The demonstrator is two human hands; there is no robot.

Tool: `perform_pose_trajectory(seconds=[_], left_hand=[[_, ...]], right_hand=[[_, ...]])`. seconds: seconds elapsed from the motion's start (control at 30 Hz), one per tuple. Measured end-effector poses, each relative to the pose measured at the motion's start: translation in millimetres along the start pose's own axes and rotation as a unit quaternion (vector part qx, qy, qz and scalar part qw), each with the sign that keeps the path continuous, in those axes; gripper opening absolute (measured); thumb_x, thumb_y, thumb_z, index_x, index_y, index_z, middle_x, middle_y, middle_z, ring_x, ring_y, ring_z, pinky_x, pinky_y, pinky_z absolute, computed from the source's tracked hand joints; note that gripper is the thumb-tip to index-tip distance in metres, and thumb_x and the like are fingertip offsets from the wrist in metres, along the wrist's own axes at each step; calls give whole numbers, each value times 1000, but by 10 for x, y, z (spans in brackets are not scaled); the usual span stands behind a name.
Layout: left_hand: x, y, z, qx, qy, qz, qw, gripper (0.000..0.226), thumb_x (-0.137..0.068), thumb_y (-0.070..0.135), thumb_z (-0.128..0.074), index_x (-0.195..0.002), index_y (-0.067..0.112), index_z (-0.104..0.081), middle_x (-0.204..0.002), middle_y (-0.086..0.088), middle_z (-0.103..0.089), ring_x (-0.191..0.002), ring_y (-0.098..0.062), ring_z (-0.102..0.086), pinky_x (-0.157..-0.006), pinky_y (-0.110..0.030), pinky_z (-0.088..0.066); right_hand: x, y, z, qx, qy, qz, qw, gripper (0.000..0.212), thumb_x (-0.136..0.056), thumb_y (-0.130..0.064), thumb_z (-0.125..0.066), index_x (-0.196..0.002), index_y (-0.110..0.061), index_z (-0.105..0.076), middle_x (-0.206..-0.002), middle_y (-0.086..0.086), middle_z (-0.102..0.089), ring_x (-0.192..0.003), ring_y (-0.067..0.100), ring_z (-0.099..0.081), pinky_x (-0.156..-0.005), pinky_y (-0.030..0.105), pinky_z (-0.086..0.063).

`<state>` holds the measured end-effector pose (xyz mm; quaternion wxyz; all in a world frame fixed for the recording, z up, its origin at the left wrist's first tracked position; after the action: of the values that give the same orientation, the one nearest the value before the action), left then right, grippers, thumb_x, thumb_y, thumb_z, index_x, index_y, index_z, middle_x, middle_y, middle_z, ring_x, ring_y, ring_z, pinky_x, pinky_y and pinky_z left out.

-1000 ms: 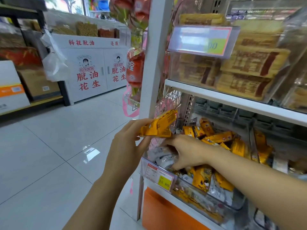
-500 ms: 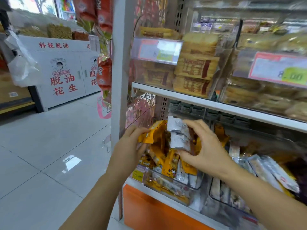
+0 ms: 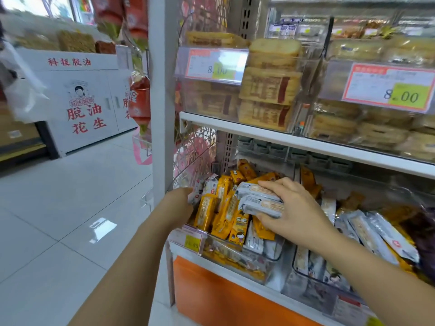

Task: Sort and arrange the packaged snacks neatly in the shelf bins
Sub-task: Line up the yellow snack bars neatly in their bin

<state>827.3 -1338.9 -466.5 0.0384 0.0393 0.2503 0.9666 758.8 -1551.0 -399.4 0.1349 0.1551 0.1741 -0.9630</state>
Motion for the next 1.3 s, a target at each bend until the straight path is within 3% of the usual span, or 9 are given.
perform_pose_trajectory(seconds=[0.17, 0.3, 0.43, 0.57, 0.8, 0.97, 1.07, 1.17, 1.3], left_hand=[[-294, -56, -172, -132, -29, 35, 990, 36, -94, 8, -47, -130, 8, -50, -118, -12, -60, -102, -25, -60, -72, -26, -47], [-380, 10, -312, -190, -35, 17, 981, 21, -90, 2, -49, -108, 6, -59, -108, -10, -62, -97, -26, -61, -72, -33, -51], [-344, 69, -334, -219, -34, -1, 975, 28, -88, 9, -51, -114, 10, -59, -107, -8, -62, -92, -26, -63, -70, -35, -55], [-126, 115, -36, -92, 33, 17, 995, 35, -92, 20, -52, -127, 17, -54, -114, -11, -64, -90, -26, -63, -75, -32, -53], [619, 355, 577, 114, 253, -48, 960, 28, -85, 12, -62, -112, 21, -67, -85, -3, -67, -51, 6, -51, -49, -7, -34], [878, 1065, 355, 171, 229, -158, 945, 30, -87, 12, -61, -115, 23, -63, -63, 10, -55, -48, -4, -52, -47, -11, -35], [937, 1541, 84, 189, 185, -217, 940, 31, -90, 13, -60, -118, 24, -61, -72, 13, -49, -53, 4, -52, -48, -6, -35], [938, 1980, -227, 180, 145, -261, 937, 34, -91, 16, -58, -122, 28, -58, -86, 12, -54, -61, 0, -52, -52, -7, -36], [821, 2376, -618, 118, 101, -278, 948, 38, -92, 21, -57, -129, 29, -54, -114, 3, -58, -86, -10, -58, -72, -22, -48]], right_hand=[[-66, 16, -28, -9, -8, 1, 1000, 62, -76, -47, -64, -134, -41, -43, -108, -17, -44, -106, 7, -41, -93, 32, -39], [-73, 45, -33, -24, -10, 2, 1000, 61, -76, -47, -65, -133, -42, -43, -108, -19, -44, -106, 7, -41, -94, 33, -39], [-66, 74, -17, -37, -6, 5, 999, 60, -77, -45, -66, -133, -40, -44, -108, -19, -43, -107, 7, -42, -95, 33, -39], [-37, 94, 27, -56, 15, 2, 998, 60, -78, -44, -67, -133, -38, -44, -107, -19, -42, -105, 4, -40, -93, 30, -38], [241, 223, 248, -93, 80, -35, 992, 58, -78, -40, -69, -131, -37, -45, -107, -19, -41, -105, 0, -36, -84, 22, -33], [578, 527, 466, -67, 82, -88, 991, 39, -80, -40, -67, -107, -40, -39, -103, -18, -40, -99, 4, -38, -80, 28, -39], [781, 885, 650, -35, 103, -150, 983, 34, -81, -40, -67, -97, -31, -39, -95, -15, -40, -95, 9, -39, -73, 32, -38], [859, 1288, 770, -12, 107, -202, 974, 29, -82, -43, -66, -96, -24, -48, -99, -3, -49, -99, 16, -45, -76, 33, -38], [877, 1590, 765, 39, -1, -209, 977, 35, -93, -36, -54, -125, -23, -59, -117, 13, -54, -118, 32, -48, -95, 33, -38]])
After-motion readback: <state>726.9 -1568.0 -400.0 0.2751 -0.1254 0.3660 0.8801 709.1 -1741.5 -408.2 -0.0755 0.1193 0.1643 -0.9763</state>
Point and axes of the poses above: each hand's wrist, its own x-axis away from the middle knuckle, its own z-axis out of the back of the hand, y = z × x, the point moved 9 cm from there along -x, towards the middle knuckle
